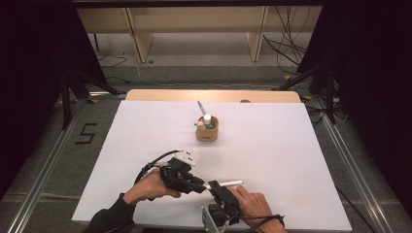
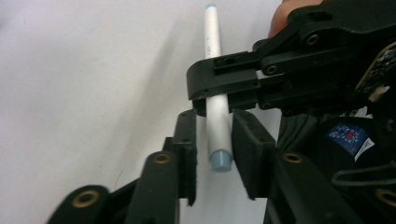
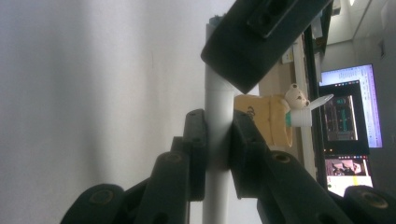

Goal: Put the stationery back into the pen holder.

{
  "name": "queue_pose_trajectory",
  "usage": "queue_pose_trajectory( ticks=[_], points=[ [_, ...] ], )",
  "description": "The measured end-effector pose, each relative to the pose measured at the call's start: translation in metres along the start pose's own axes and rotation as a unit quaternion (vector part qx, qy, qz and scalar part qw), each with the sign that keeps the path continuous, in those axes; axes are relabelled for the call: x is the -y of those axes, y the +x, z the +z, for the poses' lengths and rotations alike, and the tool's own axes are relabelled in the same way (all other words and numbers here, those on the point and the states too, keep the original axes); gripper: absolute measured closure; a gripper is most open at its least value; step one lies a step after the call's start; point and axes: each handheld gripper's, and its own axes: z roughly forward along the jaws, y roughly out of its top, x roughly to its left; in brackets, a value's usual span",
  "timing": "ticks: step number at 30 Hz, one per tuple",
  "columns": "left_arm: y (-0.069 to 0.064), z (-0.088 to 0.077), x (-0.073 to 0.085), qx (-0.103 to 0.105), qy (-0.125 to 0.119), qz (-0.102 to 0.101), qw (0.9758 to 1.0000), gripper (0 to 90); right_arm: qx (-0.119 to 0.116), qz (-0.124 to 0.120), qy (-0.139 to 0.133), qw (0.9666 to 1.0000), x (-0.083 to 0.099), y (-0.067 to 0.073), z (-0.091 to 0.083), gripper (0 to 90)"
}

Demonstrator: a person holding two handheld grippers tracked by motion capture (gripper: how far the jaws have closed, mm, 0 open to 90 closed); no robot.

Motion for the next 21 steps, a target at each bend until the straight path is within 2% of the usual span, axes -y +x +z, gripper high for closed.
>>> queue_pose_trajectory(
  ticks=[2, 8, 9, 11, 15, 21],
  points=[
    [-0.001, -0.002, 0.001, -0.01, 0.005, 0.001, 0.9999, 61.0, 0.003, 0.002, -0.004, 1.0, 0.0, 0.0, 0.0, 78.9],
    [-0.001, -0.01, 0.006, -0.025, 0.006, 0.003, 0.9997, 48.2, 0.007, 0.001, -0.005, 1.0, 0.003, -0.004, -0.002, 78.9],
    [0.0, -0.012, 0.008, -0.028, 0.004, 0.002, 0.9996, 46.2, 0.006, 0.01, -0.004, 0.9999, 0.004, -0.004, -0.003, 78.9],
    [0.002, -0.015, 0.013, -0.036, -0.005, -0.005, 0.9993, 41.5, 0.009, 0.012, -0.006, 0.9999, 0.006, -0.007, -0.005, 78.9],
    [0.008, -0.022, 0.025, -0.054, -0.031, -0.019, 0.9979, 34.9, 0.008, 0.035, -0.012, 0.9993, 0.011, -0.012, -0.006, 78.8],
    [0.014, -0.029, 0.041, -0.081, -0.067, -0.035, 0.9939, 28.1, 0.004, 0.101, -0.02, 0.9947, 0.025, -0.025, -0.004, 78.8]
  ],
)
